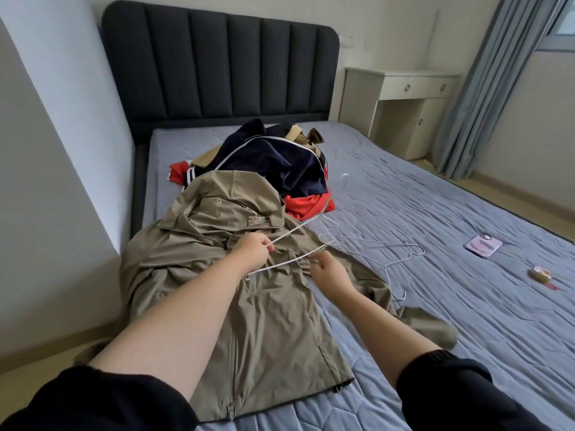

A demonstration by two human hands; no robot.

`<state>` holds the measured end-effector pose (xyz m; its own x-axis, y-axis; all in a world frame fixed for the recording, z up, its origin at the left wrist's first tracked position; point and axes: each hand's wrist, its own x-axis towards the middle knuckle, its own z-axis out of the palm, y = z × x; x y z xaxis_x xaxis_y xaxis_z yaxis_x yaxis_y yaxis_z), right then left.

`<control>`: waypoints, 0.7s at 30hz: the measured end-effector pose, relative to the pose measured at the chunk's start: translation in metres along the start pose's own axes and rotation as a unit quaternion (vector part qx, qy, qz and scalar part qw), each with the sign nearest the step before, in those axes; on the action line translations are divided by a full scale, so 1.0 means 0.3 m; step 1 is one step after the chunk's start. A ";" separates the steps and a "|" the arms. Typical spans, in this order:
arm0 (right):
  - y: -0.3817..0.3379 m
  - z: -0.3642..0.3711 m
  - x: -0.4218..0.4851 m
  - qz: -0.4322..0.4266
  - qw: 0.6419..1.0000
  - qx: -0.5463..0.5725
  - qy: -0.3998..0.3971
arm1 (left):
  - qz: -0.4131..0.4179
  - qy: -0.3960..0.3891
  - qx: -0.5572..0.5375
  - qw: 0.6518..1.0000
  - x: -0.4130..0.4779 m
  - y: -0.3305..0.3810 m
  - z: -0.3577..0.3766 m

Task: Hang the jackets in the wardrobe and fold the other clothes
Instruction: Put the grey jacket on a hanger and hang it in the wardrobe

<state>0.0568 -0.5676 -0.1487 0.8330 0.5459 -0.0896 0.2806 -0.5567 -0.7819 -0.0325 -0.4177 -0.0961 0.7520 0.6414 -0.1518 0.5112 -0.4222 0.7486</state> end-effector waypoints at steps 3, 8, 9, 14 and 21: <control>-0.078 -0.044 0.054 0.066 0.967 0.245 -0.031 | 0.035 0.009 -0.032 0.999 0.011 -0.025 -0.011; -0.220 -0.207 0.103 0.028 0.901 0.433 0.015 | 0.091 -0.013 -0.143 0.985 0.028 0.067 0.011; -0.237 -0.242 0.107 0.011 0.895 0.446 0.020 | 0.104 -0.022 -0.164 0.981 0.029 0.097 0.025; -0.253 -0.378 0.120 -0.002 0.870 0.486 0.079 | 0.152 -0.002 -0.160 0.975 0.047 0.225 0.100; -0.217 -0.364 0.184 0.078 0.878 0.460 0.109 | 0.128 -0.036 -0.090 0.987 0.058 0.216 0.114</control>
<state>0.1364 -0.5694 -0.0353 0.9269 0.3186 -0.1984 -0.2651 0.1816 -0.9470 0.0279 -0.4556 -0.0723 0.8780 0.4783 0.0160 0.2233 -0.4390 0.8703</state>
